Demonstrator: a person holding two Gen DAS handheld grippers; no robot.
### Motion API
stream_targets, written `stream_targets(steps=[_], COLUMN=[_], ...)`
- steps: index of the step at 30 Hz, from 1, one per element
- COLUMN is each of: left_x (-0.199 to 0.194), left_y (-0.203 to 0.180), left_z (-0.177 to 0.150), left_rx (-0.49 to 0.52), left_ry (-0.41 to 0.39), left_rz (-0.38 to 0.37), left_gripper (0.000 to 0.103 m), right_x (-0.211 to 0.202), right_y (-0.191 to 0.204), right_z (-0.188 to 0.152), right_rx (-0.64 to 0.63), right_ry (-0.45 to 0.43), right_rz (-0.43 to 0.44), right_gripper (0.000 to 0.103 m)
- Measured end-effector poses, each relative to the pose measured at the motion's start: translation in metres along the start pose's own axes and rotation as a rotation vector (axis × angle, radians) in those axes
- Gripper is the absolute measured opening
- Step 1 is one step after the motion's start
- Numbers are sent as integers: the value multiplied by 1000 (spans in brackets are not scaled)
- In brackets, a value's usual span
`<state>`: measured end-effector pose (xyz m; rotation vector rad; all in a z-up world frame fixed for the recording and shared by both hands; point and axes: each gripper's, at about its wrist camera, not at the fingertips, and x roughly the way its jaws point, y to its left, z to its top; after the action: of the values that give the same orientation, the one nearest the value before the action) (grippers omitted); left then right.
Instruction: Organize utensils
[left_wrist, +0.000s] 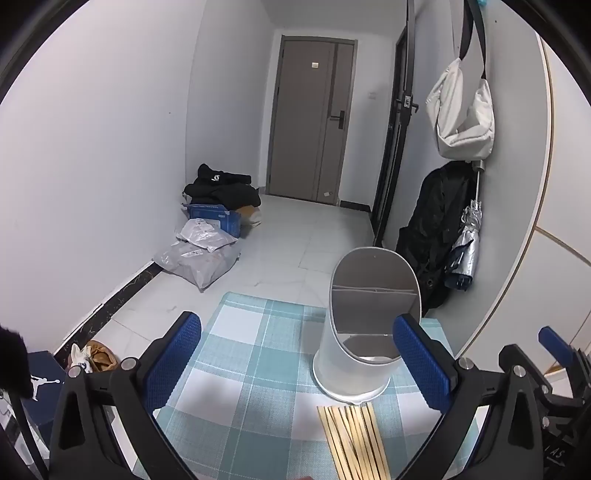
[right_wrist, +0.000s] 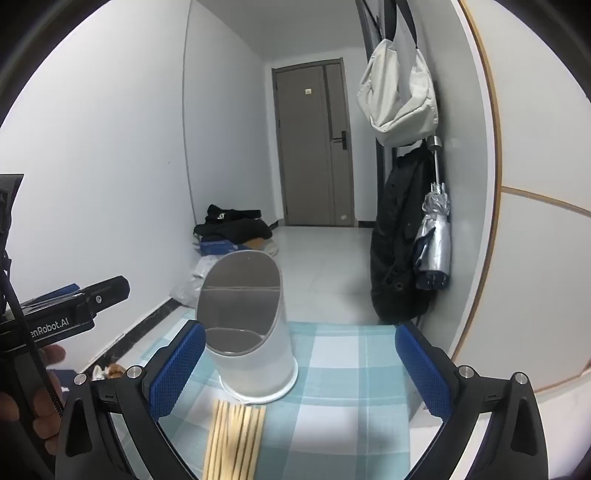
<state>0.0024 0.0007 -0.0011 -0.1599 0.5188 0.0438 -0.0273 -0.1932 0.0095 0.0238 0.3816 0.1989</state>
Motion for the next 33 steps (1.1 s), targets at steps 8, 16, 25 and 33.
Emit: stream_targets(steps=[8,16,25,33], left_x=[-2,-2,-3,-2], left_y=[-7,-4,-3,2], left_z=[-4,-3,-3,-2], left_rx=[31,23,18,-15], left_ry=[-16,-15,-19,-15], left_rz=[0,-5,7,14], left_gripper=[102,102,102,102], right_x=[-2,-3,-2,-4], right_y=[-3,-3,-3,-3], right_z=[4,2,3,3], right_rx=[8,6,7,15], right_ry=[9,-1,1,-5], right_rz=[2,0,8,49], right_gripper=[103,103,103,103])
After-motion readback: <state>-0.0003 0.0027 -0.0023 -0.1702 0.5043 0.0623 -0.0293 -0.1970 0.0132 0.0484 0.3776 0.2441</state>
